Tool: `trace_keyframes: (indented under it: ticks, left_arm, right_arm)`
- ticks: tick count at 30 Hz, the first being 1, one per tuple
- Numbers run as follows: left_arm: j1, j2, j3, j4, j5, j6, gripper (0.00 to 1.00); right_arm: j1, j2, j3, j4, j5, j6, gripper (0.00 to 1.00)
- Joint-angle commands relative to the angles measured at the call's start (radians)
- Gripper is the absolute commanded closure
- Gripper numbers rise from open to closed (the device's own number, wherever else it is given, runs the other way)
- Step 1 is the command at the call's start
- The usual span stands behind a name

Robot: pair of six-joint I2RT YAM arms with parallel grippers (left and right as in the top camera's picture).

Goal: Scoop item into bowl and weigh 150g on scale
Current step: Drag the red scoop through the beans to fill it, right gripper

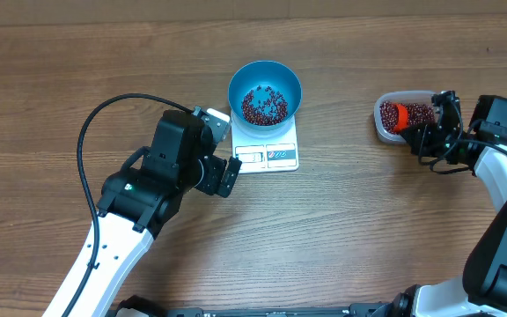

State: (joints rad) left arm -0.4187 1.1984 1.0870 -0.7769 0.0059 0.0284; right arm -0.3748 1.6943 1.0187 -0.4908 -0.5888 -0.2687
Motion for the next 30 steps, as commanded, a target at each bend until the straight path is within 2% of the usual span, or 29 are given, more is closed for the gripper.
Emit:
trace_keyframes:
  ticks: [1,11,22,30]
  left_arm:
    - [-0.003,0.006,-0.004,0.003,-0.011,-0.009,0.00]
    - [-0.003,0.006,-0.004,0.003,-0.011,-0.009,0.01]
    - [-0.003,0.006,-0.004,0.003,-0.010,-0.009,0.01]
    - [-0.003,0.006,-0.004,0.003,-0.010,-0.009,0.01]
  right_arm:
    - [-0.026,0.018,-0.018,-0.005,-0.047,0.024,0.96]
    - [-0.047,0.025,-0.018,-0.026,-0.077,0.045,0.96]
    - [-0.048,0.125,-0.018,0.023,-0.159,0.143,0.96]
    - [-0.079,0.128,-0.018,0.035,-0.176,0.191,0.96]
